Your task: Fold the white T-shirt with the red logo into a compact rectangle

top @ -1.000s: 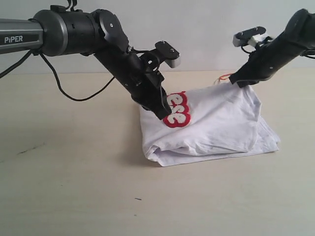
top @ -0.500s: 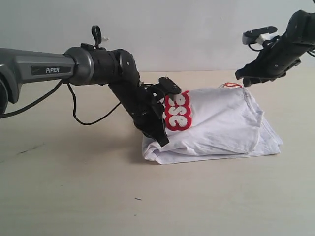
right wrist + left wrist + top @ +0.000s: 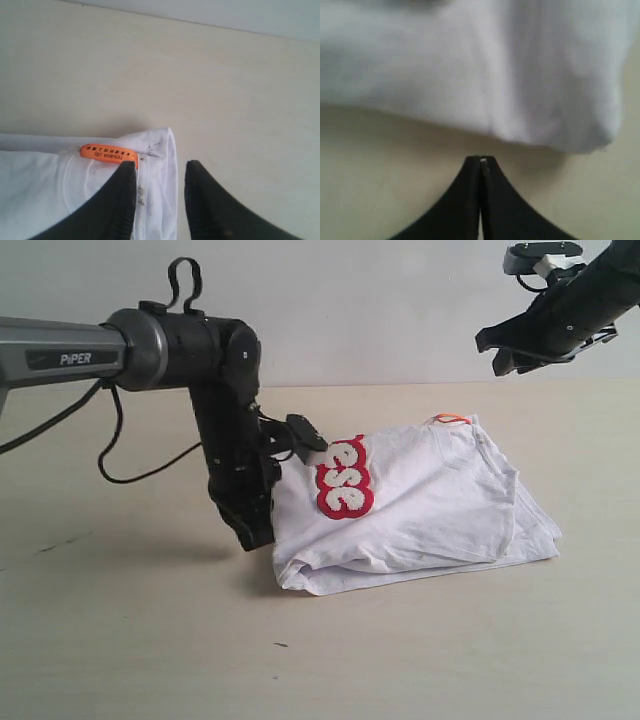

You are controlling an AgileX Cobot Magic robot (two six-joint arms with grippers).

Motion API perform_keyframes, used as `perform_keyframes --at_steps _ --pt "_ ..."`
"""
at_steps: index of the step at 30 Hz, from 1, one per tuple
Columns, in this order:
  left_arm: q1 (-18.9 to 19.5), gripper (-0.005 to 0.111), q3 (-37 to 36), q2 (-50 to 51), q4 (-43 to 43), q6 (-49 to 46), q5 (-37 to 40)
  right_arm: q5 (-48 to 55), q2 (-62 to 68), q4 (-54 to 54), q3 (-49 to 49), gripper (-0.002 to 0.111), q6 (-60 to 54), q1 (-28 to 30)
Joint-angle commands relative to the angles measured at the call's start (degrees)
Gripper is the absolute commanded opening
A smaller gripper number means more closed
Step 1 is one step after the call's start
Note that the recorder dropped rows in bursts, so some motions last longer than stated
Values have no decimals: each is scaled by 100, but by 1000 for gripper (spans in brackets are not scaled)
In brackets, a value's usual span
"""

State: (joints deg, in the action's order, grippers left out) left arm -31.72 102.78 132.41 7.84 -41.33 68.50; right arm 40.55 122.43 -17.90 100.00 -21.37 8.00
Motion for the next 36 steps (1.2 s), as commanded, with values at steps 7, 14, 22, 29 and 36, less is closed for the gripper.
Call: perform_keyframes --at_steps 7,14,22,29,36 --pt "174 0 -19 -671 3279 -2052 -50 132 -63 -285 43 20 -90 -2" --pt "-642 0 -19 -245 2607 -1593 -1901 313 -117 -274 43 0 -153 -2" --pt "-646 0 -19 506 288 237 -2014 469 -180 -274 43 0 -153 -2" --pt "-328 0 -479 369 332 237 -579 469 -180 -274 43 0 -153 -2" --pt "0 0 -1719 -486 282 237 -1469 423 -180 -285 43 0 -153 -2"
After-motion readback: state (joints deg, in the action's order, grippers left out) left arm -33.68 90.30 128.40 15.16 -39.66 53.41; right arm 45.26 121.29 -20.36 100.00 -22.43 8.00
